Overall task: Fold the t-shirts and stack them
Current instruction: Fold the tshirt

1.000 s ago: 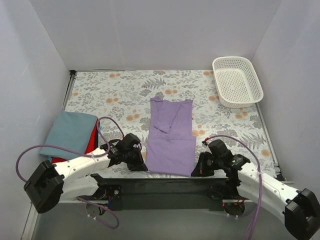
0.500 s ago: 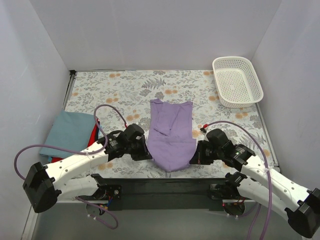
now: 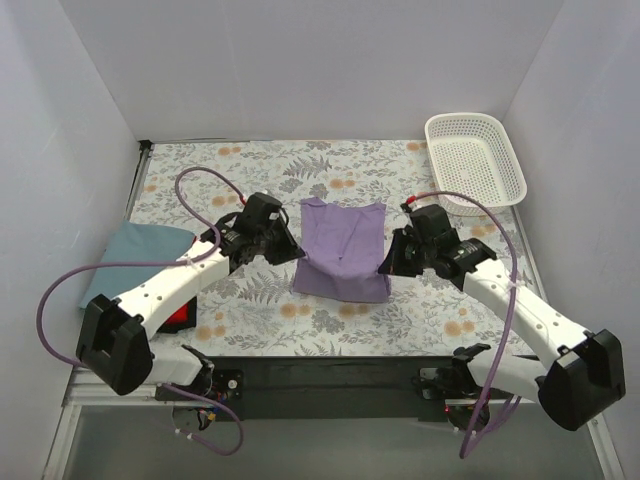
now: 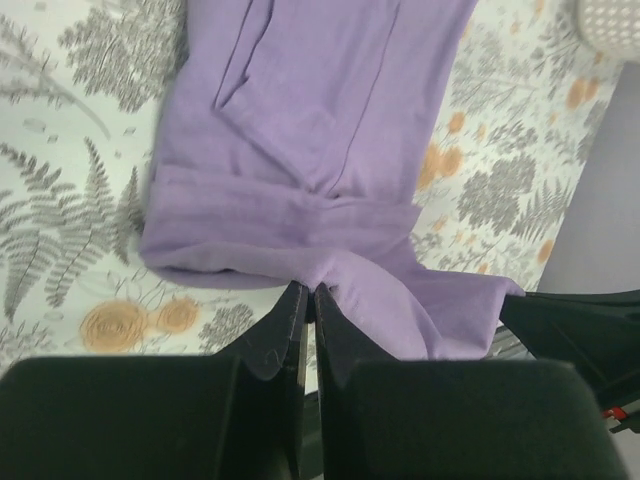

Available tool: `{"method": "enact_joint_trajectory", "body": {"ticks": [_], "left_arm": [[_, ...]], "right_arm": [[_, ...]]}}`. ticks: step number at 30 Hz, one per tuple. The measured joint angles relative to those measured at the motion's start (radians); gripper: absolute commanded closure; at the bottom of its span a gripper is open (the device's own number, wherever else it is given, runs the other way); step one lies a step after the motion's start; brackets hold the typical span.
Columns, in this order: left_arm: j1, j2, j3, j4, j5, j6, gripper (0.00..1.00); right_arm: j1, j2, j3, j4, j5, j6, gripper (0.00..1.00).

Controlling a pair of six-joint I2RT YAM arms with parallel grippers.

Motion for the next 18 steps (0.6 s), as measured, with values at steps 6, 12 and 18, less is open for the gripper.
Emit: {"method": "enact_joint_trajectory", "body": {"ticks": [6, 12, 18], "left_arm": [[0.043, 0.124, 0.111, 0.077, 0.002, 0.002, 1.00], [0.084, 0.251, 0.196, 0.142, 0.005, -0.009, 1.00], [0.132, 0.373, 0.299, 0.178, 0.023, -0.013, 1.00]], "right_arm": [[-0.096, 0.137, 0.099, 0.063, -0.020, -0.048, 0.99], [-0.161, 0.262, 0.175, 0.119, -0.046, -0.067, 0.99], [-0.197, 0.375, 0.251, 0.173, -0.069, -0.069, 0.99]]}}
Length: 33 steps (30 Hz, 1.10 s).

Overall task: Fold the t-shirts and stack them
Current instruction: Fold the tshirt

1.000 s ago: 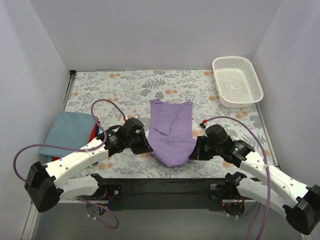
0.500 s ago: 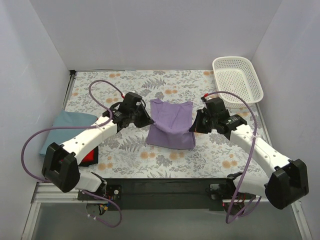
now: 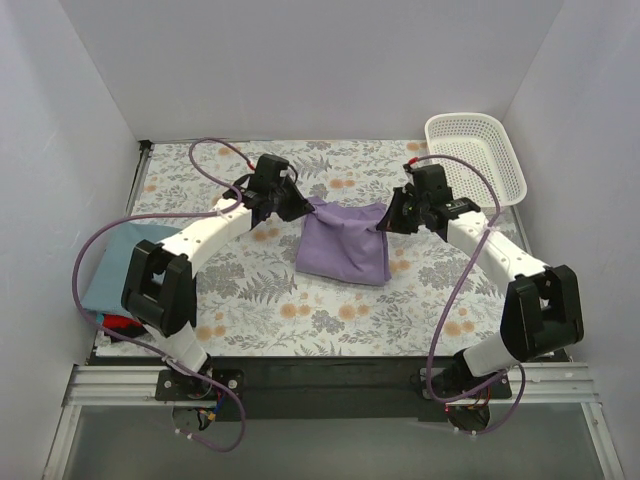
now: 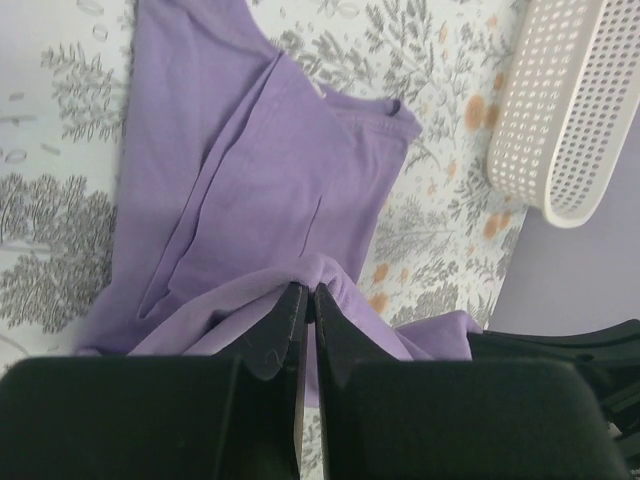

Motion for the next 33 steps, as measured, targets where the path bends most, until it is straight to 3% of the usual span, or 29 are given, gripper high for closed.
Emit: {"method": "enact_joint_trajectory", "body": {"ticks": [13, 15, 16, 17, 19, 20, 22, 26, 27, 28, 30, 33], "left_arm": [[0.101, 0.298, 0.257, 0.072, 0.085, 0.022, 0.98], [0.118, 0.359, 0.308, 0.081, 0.115, 0.031, 0.85], [0.127, 0.388, 0.327, 0.085, 0.126, 0.035, 0.80], [0.134, 0.412, 0.343, 0.089, 0.132, 0.037, 0.73], [0.154, 0.449, 0.351, 0.099, 0.147, 0.040, 0.68], [0.166, 0.455, 0.351, 0.097, 0.154, 0.040, 0.57], [0.194, 0.460, 0.351, 0.098, 0.168, 0.047, 0.54], [0.242, 0.454, 0.351, 0.111, 0.184, 0.060, 0.61], [0.251, 0.451, 0.351, 0.110, 0.184, 0.063, 0.73], [0.255, 0.447, 0.351, 0.110, 0.185, 0.064, 0.78], [0.248, 0.438, 0.350, 0.111, 0.188, 0.066, 0.89], [0.205, 0.430, 0.349, 0.117, 0.193, 0.075, 0.93]], "right_arm": [[-0.079, 0.277, 0.200, 0.089, -0.031, -0.001, 0.99], [-0.098, 0.339, 0.235, 0.101, -0.042, -0.001, 0.86], [-0.108, 0.371, 0.253, 0.103, -0.047, 0.001, 0.66], [-0.120, 0.402, 0.271, 0.104, -0.052, 0.006, 0.59], [-0.145, 0.460, 0.307, 0.106, -0.062, -0.003, 0.50], [-0.159, 0.481, 0.323, 0.108, -0.067, -0.005, 0.46], [-0.187, 0.500, 0.334, 0.108, -0.074, -0.009, 0.40], [-0.225, 0.494, 0.357, 0.104, -0.090, -0.009, 0.41], [-0.225, 0.486, 0.357, 0.106, -0.089, -0.008, 0.41], [-0.219, 0.475, 0.357, 0.104, -0.089, -0.008, 0.47], [-0.185, 0.453, 0.357, 0.105, -0.090, -0.006, 0.49], [-0.113, 0.436, 0.357, 0.122, -0.103, -0.003, 0.51]]}}
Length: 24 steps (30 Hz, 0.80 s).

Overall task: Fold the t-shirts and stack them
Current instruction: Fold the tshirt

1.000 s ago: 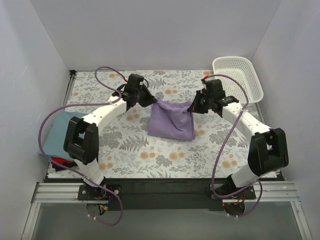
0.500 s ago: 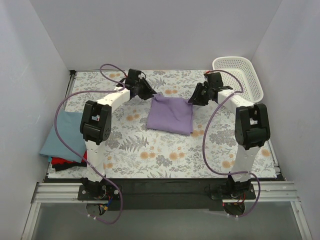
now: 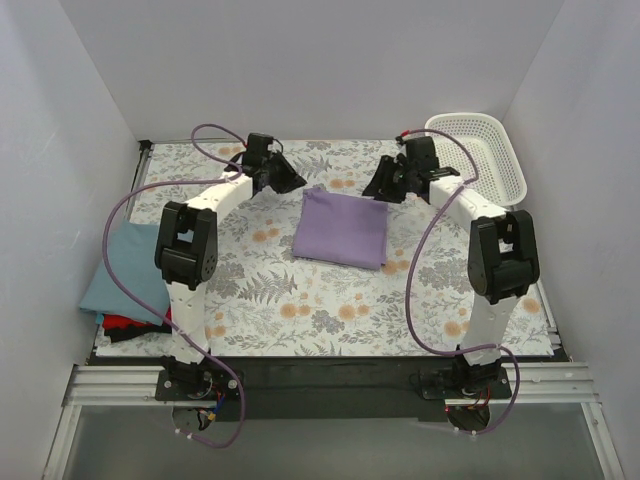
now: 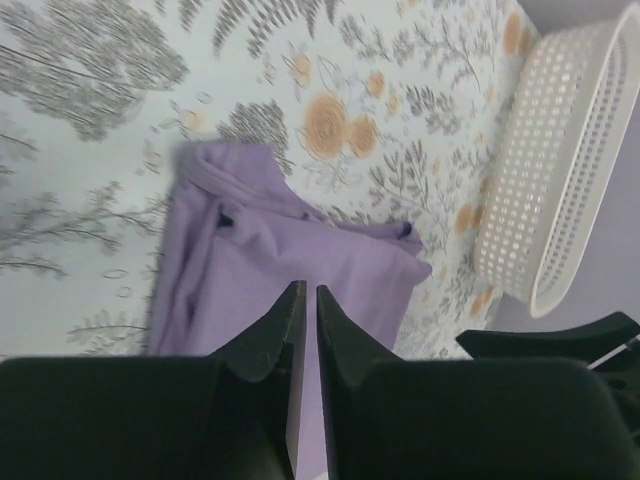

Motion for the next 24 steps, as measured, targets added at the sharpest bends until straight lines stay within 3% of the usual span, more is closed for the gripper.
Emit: {"method": "enact_joint_trajectory", "body": {"ticks": [8, 14, 18, 24], "left_arm": [[-0.085, 0.027, 0.005, 0.058, 0.071, 0.005, 1.00], [-0.060, 0.202, 0.104, 0.115, 0.082, 0.001, 0.99], [-0.019, 0.313, 0.149, 0.147, 0.139, -0.046, 0.94], [0.036, 0.317, 0.167, 0.149, 0.138, -0.066, 0.86]], "right_arm": [[0.080, 0.108, 0.031, 0.079, -0.119, 0.001, 0.54], [0.040, 0.314, 0.121, 0.125, -0.206, 0.034, 0.54], [0.002, 0.351, 0.157, 0.152, -0.282, 0.079, 0.54], [-0.047, 0.357, 0.155, 0.203, -0.338, 0.130, 0.54]]}}
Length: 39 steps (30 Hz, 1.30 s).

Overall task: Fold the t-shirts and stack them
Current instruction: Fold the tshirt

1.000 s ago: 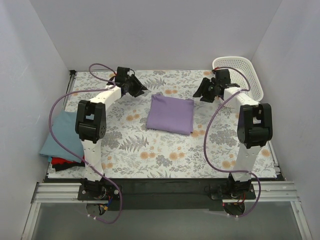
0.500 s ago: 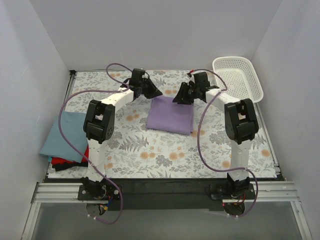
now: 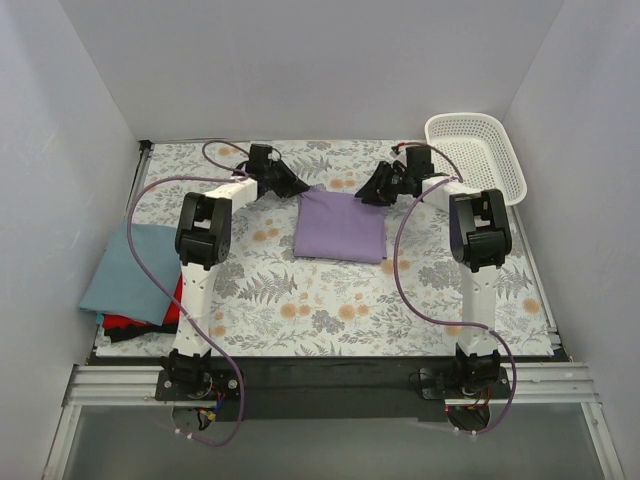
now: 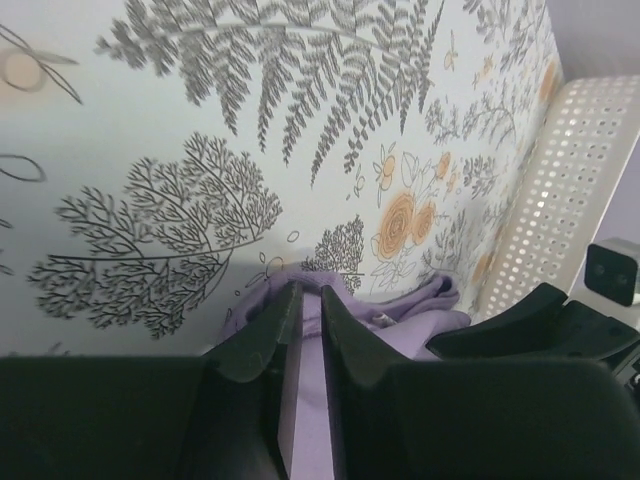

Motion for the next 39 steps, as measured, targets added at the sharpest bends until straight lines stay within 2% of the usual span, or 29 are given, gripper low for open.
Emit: {"method": "enact_joint_trajectory", "body": {"ticks": [8, 10, 13, 18, 21, 25, 31, 39], "left_arm": [[0.043, -0.006, 0.053, -0.013, 0.006, 0.039, 0.62], [0.047, -0.024, 0.049, -0.038, -0.005, 0.058, 0.61], [0.053, -0.079, 0.000, -0.058, -0.015, 0.082, 0.68], [0.045, -0.263, -0.211, -0.039, -0.007, 0.102, 0.80], [0.024, -0.332, -0.298, -0.015, 0.013, 0.101, 0.83], [-0.016, -0.345, -0.368, 0.031, 0.035, 0.087, 0.91], [-0.066, -0.344, -0.489, 0.045, -0.003, 0.030, 0.96], [-0.072, -0.370, -0.574, 0.062, -0.064, -0.086, 0.99]], "right_arm": [[-0.056, 0.004, -0.021, 0.093, -0.100, 0.100, 0.54], [-0.065, 0.004, -0.021, 0.105, -0.117, 0.121, 0.53], [-0.074, 0.004, -0.021, 0.120, -0.129, 0.142, 0.53], [-0.064, -0.006, -0.034, 0.126, -0.127, 0.152, 0.53], [-0.035, -0.023, -0.051, 0.126, -0.121, 0.151, 0.53], [0.030, -0.034, -0.052, 0.137, -0.108, 0.148, 0.53], [0.114, -0.009, -0.024, 0.140, -0.098, 0.148, 0.54], [0.109, 0.117, 0.071, 0.145, -0.081, 0.187, 0.55]]}}
